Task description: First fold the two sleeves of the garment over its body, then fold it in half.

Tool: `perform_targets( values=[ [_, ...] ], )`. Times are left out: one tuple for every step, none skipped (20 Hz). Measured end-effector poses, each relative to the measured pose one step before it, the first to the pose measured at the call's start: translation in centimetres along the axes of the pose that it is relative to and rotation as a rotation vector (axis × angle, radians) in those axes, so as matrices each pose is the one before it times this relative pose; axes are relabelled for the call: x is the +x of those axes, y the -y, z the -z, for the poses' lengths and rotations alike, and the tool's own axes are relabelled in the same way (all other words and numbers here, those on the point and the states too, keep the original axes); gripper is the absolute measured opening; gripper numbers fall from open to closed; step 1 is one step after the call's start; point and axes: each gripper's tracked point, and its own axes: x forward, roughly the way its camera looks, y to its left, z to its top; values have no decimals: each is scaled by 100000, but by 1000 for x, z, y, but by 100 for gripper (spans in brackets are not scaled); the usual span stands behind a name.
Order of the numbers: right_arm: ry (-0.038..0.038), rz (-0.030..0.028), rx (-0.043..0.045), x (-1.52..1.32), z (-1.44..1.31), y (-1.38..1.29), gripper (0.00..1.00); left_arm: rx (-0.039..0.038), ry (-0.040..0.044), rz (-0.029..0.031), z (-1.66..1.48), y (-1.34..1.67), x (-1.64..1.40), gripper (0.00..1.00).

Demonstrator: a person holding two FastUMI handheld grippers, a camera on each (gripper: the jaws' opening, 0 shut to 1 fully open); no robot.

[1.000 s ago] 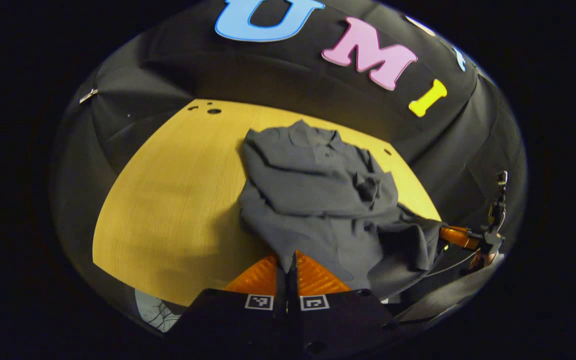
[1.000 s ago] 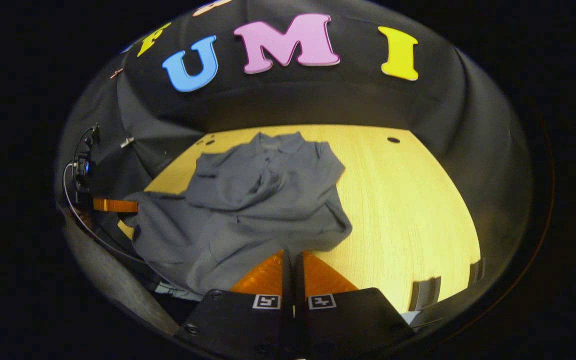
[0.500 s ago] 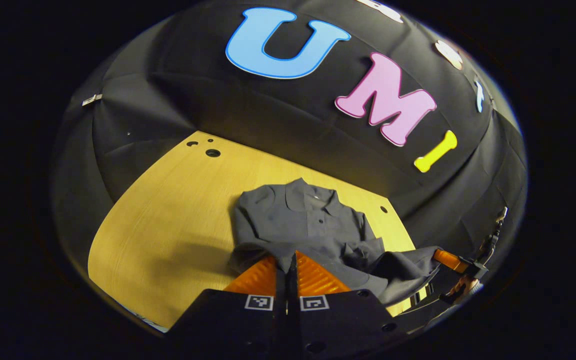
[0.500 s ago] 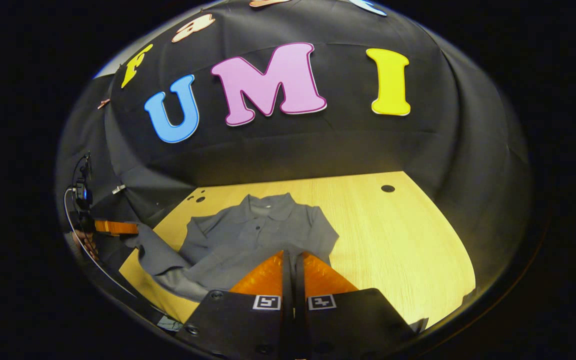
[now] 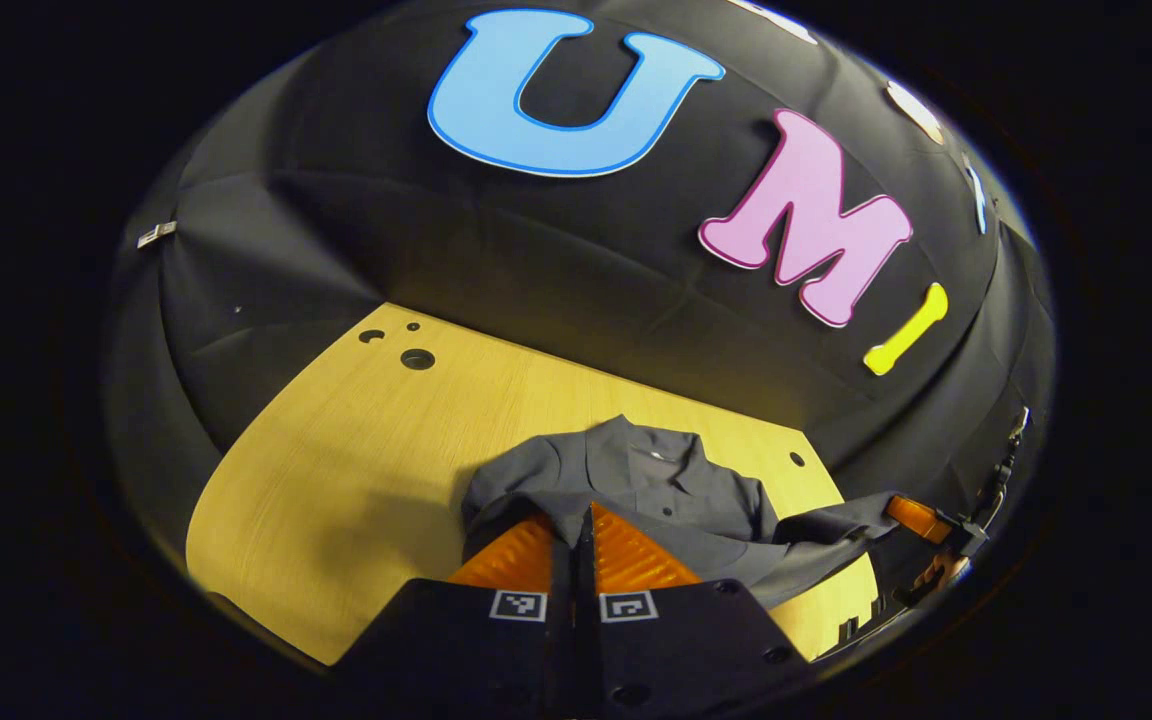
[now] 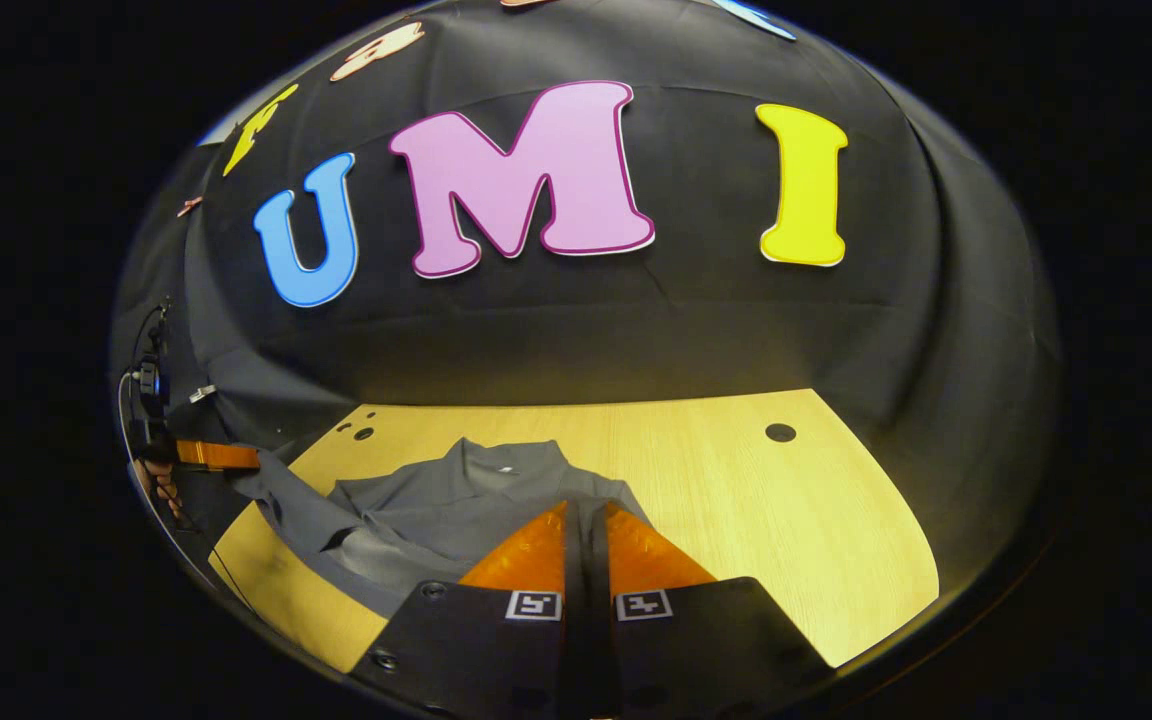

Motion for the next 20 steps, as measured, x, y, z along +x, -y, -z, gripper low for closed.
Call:
perform_targets(
  values=[
    [-108, 756, -234, 1071, -26, 311, 5, 557, 645, -898, -597, -229, 1027, 5],
    [-220, 1012, -276, 1044, -42, 406, 5, 926, 226, -1163, -377, -409, 1346, 5],
    [-293, 792, -169, 1100, 70, 307, 5, 792, -319, -618, -302, -192, 1220, 5],
    [-432, 466, -476, 1171, -165, -143, 5, 468, -888, -639, 3, -147, 1157, 5],
    [-913, 310, -835, 1404, 334, 303, 5, 694, -981, -503, 72, -173, 1308, 5],
    [-1196, 674, -1204, 1303, 414, 276, 5, 1027, -1106, -1206, 204, -449, 1377, 5],
    [-1438, 238, -902, 1372, 452, 255, 5, 1149, -1002, -1150, 80, -334, 1286, 5],
    [-1253, 483, -668, 1263, 439, 280, 5, 1173, -626, -1002, 127, -417, 1339, 5],
    [-1016, 217, -465, 1177, 281, 286, 5, 891, -1097, -938, 216, -325, 1105, 5],
    [-1421, 337, -330, 1188, 393, 219, 5, 591, -826, -393, 291, -268, 1220, 5],
    [-967, 28, -148, 1020, 953, 361, 5, 305, -1245, -720, 232, -348, 1149, 5],
    [-1375, 282, -487, 929, 52, 537, 5, 253, -1412, -699, 433, -455, 1208, 5],
    [-1334, 194, -498, 1329, 759, -478, 5, 184, -1643, -820, 521, -276, 1210, 5],
    [-1487, 360, -1032, 1086, 781, -28, 5, 151, -2024, -796, 698, -284, 1156, 5],
    [-2131, 498, -1054, 940, 882, 83, 5, 416, -1746, -803, 535, -150, 1148, 5],
    [-2041, 443, -1056, 823, 911, 113, 5, 576, -1437, -920, 562, -107, 782, 5],
    [-2176, 587, -967, 925, 1084, 197, 5, 650, -956, -644, 331, -108, 768, 5],
    [-2327, 272, -670, 686, 916, 77, 5, 524, -910, -568, 373, -128, 799, 5],
    [-1843, 118, -534, 488, 800, -17, 5, 495, -990, -562, 312, 5, 556, 5],
    [-996, -11, -529, 486, 490, -9, 5, 572, -859, -373, 412, -69, 505, 5]
  ],
)
